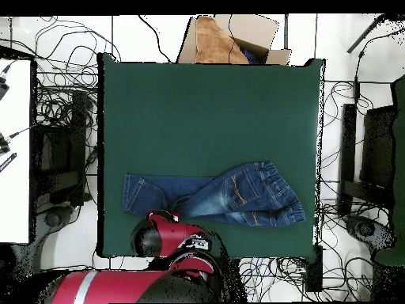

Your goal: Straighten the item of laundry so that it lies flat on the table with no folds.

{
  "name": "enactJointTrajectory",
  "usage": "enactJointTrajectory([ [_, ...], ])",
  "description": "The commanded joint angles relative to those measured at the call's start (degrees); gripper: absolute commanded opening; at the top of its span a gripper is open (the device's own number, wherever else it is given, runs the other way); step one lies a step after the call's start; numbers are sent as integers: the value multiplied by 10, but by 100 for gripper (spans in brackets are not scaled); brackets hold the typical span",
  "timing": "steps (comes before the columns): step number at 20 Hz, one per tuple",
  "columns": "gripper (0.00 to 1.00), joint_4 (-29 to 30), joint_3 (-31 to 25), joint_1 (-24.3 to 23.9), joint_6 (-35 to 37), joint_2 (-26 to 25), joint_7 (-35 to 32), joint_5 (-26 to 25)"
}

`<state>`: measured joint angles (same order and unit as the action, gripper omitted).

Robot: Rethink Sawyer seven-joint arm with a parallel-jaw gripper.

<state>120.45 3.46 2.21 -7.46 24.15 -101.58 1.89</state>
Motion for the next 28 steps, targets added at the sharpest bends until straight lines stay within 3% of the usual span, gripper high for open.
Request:
enactJointTrajectory([
  [1, 0, -117, -53, -67, -103, -78, -122, 8],
  [13, 0, -103, -96, -121, -82, -14, -141, 24],
  [18, 0, -89, -120, -147, -116, 4, -159, 20],
  [28, 0, -68, -134, -169, -65, 54, -142, 24],
])
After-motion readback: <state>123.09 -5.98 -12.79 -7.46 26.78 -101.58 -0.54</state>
